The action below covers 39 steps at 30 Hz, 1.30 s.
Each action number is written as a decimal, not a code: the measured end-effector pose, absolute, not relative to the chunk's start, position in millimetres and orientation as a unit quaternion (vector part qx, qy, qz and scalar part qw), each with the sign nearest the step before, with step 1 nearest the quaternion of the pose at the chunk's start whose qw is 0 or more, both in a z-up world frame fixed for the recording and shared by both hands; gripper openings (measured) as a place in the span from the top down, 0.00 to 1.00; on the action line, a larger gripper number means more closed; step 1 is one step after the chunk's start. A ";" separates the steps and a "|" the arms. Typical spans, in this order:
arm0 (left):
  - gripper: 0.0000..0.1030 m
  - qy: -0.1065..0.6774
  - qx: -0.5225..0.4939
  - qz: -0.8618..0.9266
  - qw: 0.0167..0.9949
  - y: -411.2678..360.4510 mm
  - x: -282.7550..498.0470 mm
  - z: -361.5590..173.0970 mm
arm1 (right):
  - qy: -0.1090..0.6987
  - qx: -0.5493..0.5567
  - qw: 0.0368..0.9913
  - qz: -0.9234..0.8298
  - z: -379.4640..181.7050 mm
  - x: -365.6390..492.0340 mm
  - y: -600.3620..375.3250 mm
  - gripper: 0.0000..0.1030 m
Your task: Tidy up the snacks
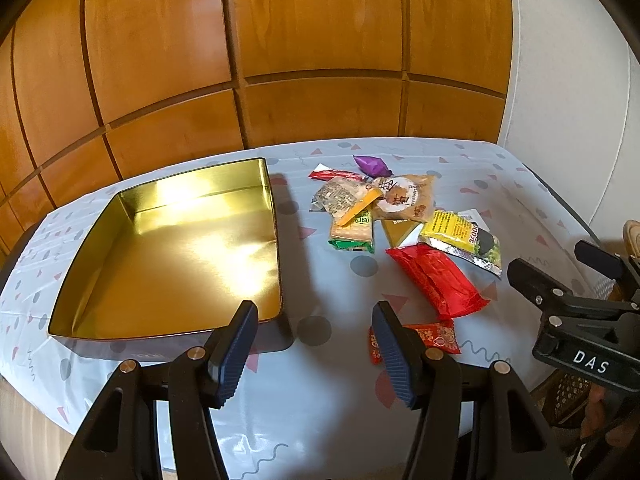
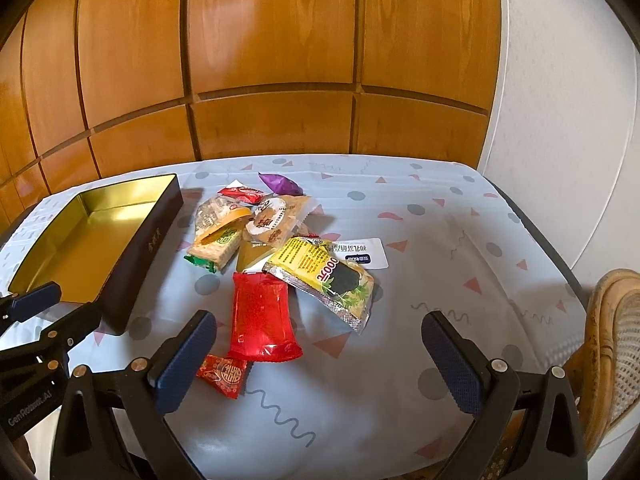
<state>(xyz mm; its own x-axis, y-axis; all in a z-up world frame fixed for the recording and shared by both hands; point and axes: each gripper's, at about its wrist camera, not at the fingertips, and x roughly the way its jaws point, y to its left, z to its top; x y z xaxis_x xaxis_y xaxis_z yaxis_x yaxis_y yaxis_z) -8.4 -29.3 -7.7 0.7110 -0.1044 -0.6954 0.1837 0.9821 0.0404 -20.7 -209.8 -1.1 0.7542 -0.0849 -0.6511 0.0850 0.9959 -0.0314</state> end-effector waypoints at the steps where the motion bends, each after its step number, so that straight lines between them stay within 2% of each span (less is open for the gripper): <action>1: 0.41 0.372 0.054 -0.079 0.923 -29.7 -8.1 -7.8 | 0.347 0.000 0.937 -0.045 -1.0 -20.7 -209.7 0.00; 25: 0.41 0.385 0.051 -0.111 0.915 -38.3 -7.9 -13.5 | 0.349 0.001 0.936 -0.047 -2.1 -20.4 -210.7 0.00; 26: 0.41 0.388 0.046 -0.125 0.912 -39.0 -7.7 -14.7 | 0.349 0.001 0.936 -0.047 -1.9 -20.2 -211.6 0.00; 28: 0.34 0.394 0.041 -0.149 0.906 -42.1 -7.9 -17.3 | 0.350 0.004 0.935 -0.048 -1.3 -19.2 -215.2 0.00; 30: 0.32 0.400 0.042 -0.175 0.899 -48.7 -9.6 -20.3 | 0.353 0.009 0.934 -0.048 -1.0 -17.7 -220.1 0.00; 39: 0.33 0.441 0.109 -0.253 0.854 -73.7 -2.3 -43.1 | 0.354 0.042 0.932 -0.068 6.6 -13.4 -252.7 0.00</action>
<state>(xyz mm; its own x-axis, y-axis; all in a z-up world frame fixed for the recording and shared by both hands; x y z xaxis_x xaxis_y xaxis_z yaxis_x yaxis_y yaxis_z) -2.3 -73.7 -43.1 0.4823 -0.3363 -0.8089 0.5284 0.8482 -0.0375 -13.4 -252.7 6.6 0.7397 -0.0971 -0.6659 0.1561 0.9873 0.0294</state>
